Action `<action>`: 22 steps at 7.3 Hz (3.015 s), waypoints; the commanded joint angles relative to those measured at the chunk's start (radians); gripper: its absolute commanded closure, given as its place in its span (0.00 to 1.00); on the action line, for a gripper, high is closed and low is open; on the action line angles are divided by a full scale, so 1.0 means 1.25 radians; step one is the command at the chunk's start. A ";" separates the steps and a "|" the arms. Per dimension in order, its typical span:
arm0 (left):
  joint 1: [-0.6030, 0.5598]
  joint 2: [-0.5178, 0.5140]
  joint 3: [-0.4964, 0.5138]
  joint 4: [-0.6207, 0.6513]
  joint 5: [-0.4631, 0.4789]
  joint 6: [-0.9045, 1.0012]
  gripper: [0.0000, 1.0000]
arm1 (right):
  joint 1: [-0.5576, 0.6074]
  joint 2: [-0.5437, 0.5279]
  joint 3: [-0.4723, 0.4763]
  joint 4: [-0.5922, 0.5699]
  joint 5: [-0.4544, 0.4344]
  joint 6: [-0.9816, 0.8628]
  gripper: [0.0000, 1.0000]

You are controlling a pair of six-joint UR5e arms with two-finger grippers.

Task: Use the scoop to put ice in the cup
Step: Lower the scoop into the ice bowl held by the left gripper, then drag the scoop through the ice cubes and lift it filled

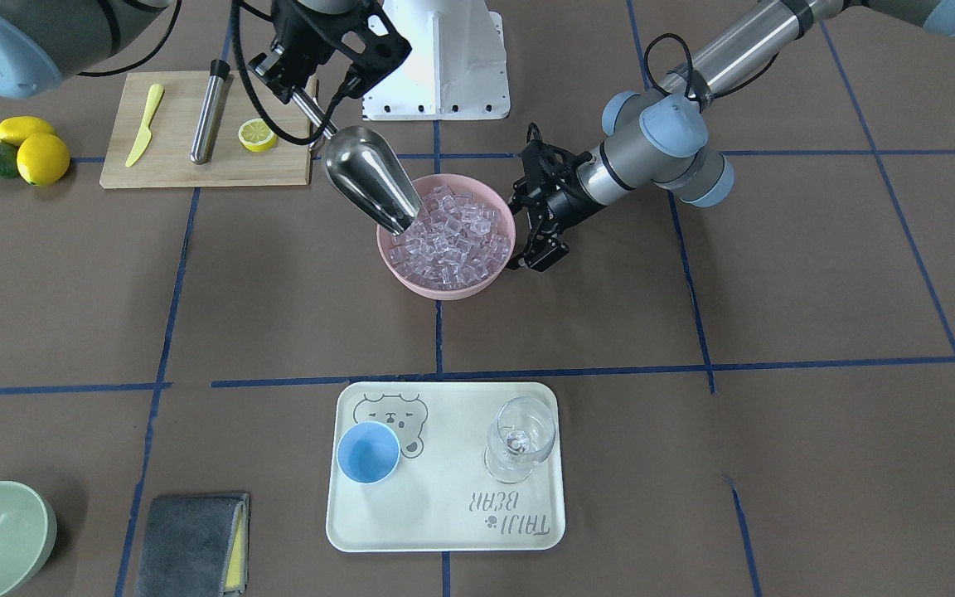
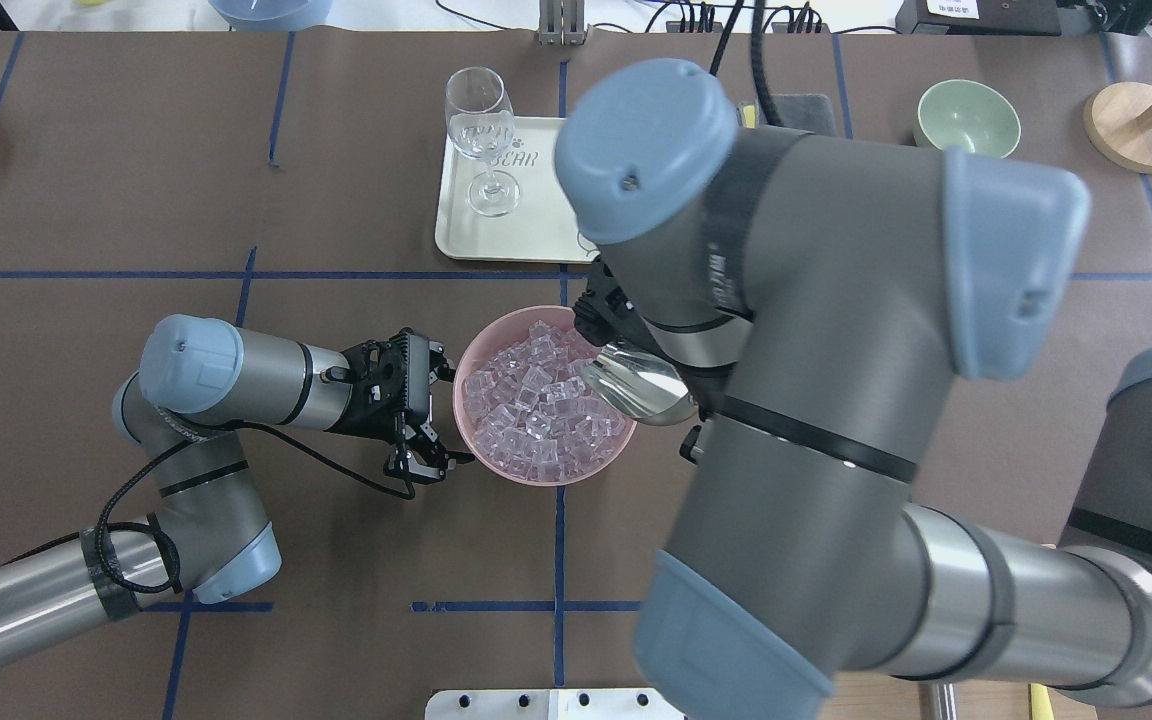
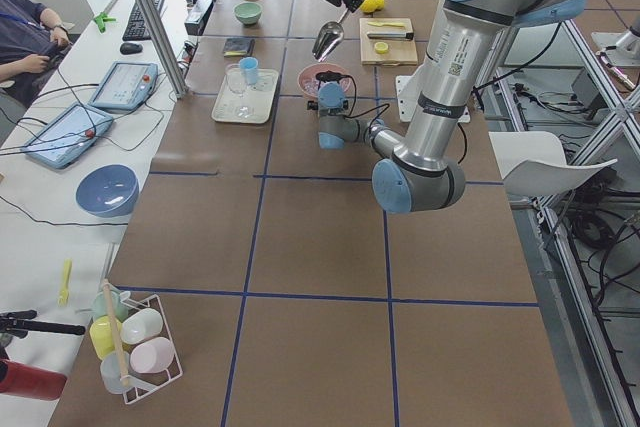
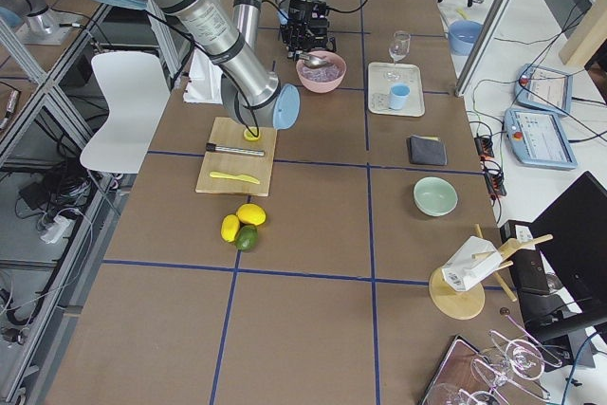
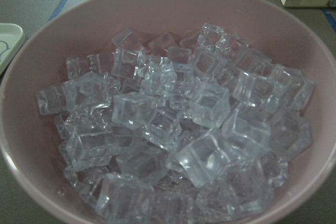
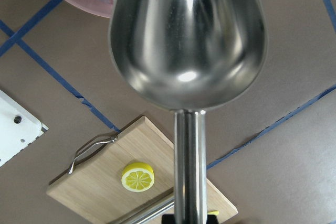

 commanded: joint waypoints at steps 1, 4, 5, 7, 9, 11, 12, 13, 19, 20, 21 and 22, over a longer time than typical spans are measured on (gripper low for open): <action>0.000 0.000 0.000 0.000 0.000 0.000 0.00 | 0.000 0.088 -0.128 -0.070 -0.001 -0.057 1.00; 0.000 0.000 0.000 -0.004 0.000 0.000 0.00 | -0.030 0.096 -0.178 -0.084 -0.001 -0.057 1.00; 0.000 0.000 0.002 -0.013 0.001 0.000 0.00 | -0.032 0.108 -0.199 -0.083 -0.001 -0.060 1.00; 0.000 0.000 0.002 -0.015 0.006 0.000 0.00 | -0.041 0.113 -0.235 -0.080 -0.003 -0.062 1.00; 0.000 0.000 0.002 -0.015 0.006 -0.001 0.00 | -0.067 0.109 -0.252 -0.077 -0.015 -0.062 1.00; 0.000 0.000 0.002 -0.015 0.006 -0.001 0.00 | -0.070 0.112 -0.303 -0.018 -0.023 -0.061 1.00; 0.000 0.000 0.002 -0.015 0.006 -0.001 0.00 | -0.069 0.113 -0.323 0.022 -0.024 -0.061 1.00; 0.000 -0.001 0.002 -0.015 0.006 -0.001 0.00 | -0.069 0.109 -0.327 0.056 -0.024 -0.059 1.00; 0.000 -0.001 0.002 -0.016 0.006 -0.001 0.00 | -0.067 -0.001 -0.327 0.268 -0.024 -0.045 1.00; 0.000 -0.001 0.002 -0.015 0.006 -0.001 0.00 | -0.066 -0.013 -0.323 0.285 -0.024 -0.045 1.00; 0.000 -0.001 0.002 -0.015 0.006 -0.001 0.00 | -0.065 -0.022 -0.310 0.287 -0.024 -0.046 1.00; 0.000 -0.001 0.004 -0.015 0.006 -0.001 0.00 | -0.065 -0.063 -0.257 0.298 -0.024 -0.047 1.00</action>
